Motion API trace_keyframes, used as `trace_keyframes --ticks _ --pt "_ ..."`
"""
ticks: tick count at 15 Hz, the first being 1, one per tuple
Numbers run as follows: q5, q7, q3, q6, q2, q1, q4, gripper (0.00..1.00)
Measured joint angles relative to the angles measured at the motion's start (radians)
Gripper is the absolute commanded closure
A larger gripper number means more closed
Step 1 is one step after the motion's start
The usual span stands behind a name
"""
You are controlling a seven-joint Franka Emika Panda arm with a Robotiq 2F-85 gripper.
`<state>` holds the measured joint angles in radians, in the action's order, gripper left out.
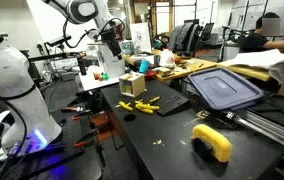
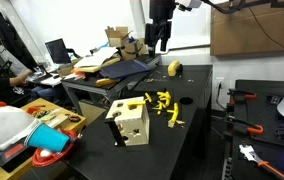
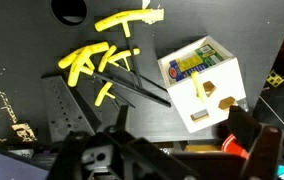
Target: Remove the hammer from the box and put it on the hammer holder first position
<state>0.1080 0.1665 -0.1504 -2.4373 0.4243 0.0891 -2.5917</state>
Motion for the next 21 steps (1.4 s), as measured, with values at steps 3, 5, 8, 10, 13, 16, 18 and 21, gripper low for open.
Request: trace_keyframes --ticks 3,5,8,10,13,16,18,21 --pt "0.0 0.0 0.0 0.0 0.0 0.0 0.0 0.0" --pt "0.0 0.0 0.0 0.0 0.0 0.0 0.0 0.0" --pt "0.0 0.0 0.0 0.0 0.0 0.0 0.0 0.0" --pt "0.0 0.0 0.0 0.0 0.0 0.0 0.0 0.0" --pt "-0.025 0.0 0.0 0.002 -0.005 -0.003 0.005 0.0" --pt "-0.072 -0.005 0.0 0.02 -0.043 -0.003 0.04 0.0" --pt "-0.095 -0.024 0.0 0.042 -0.087 -0.001 0.084 0.0" --pt "-0.096 -0.1 0.001 0.092 -0.166 0.006 0.163 0.0"
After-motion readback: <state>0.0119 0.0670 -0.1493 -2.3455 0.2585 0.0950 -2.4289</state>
